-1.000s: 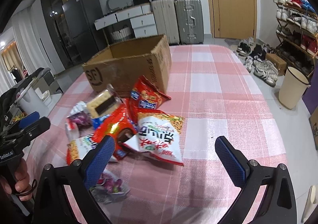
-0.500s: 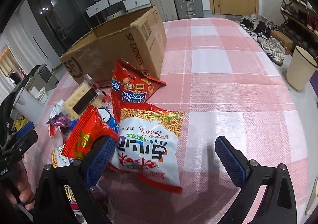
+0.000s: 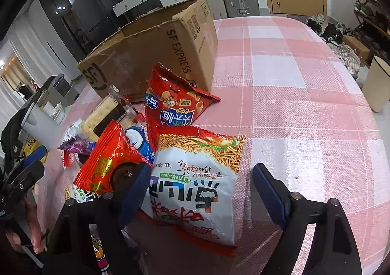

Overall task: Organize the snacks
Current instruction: 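Move the right gripper down onto the white noodle-snack bag, then close the right gripper on the white noodle bag while the left gripper grasps a white snack bag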

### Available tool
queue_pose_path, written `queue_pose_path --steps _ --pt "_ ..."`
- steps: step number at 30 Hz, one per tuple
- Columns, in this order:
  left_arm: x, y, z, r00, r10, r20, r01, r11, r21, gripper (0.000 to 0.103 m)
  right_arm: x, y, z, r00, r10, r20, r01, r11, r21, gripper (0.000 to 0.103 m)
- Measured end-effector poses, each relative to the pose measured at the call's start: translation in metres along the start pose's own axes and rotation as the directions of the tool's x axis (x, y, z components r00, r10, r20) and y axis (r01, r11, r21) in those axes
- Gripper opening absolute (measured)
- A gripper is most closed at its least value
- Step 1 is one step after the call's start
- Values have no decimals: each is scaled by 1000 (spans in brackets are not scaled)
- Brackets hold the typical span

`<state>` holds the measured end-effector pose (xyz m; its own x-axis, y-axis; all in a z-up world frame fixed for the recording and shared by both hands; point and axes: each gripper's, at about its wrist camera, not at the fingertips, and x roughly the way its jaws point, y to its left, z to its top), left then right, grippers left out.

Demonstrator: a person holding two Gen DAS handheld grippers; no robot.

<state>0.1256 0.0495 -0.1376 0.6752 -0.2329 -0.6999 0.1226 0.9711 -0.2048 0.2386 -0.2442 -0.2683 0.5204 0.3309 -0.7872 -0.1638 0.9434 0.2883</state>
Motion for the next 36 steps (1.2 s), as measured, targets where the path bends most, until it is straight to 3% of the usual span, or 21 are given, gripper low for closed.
queue_pose_path --steps 5,7,27,36 --pt "-6 -1 -6 999 31 -15 -31 1000 0 102 2 3 0 999 37 7 -37 999 -33 54" --pt "-5 -1 -7 999 47 -27 -47 999 -9 102 2 5 0 998 63 -3 -63 997 -36 51" --pt "-18 0 -3 999 32 9 -32 999 -15 102 -33 3 -2 991 98 86 -98 995 -5 48" --pt "-3 7 -7 998 47 -33 -48 999 -22 102 -48 3 -6 987 107 119 -107 994 -7 48"
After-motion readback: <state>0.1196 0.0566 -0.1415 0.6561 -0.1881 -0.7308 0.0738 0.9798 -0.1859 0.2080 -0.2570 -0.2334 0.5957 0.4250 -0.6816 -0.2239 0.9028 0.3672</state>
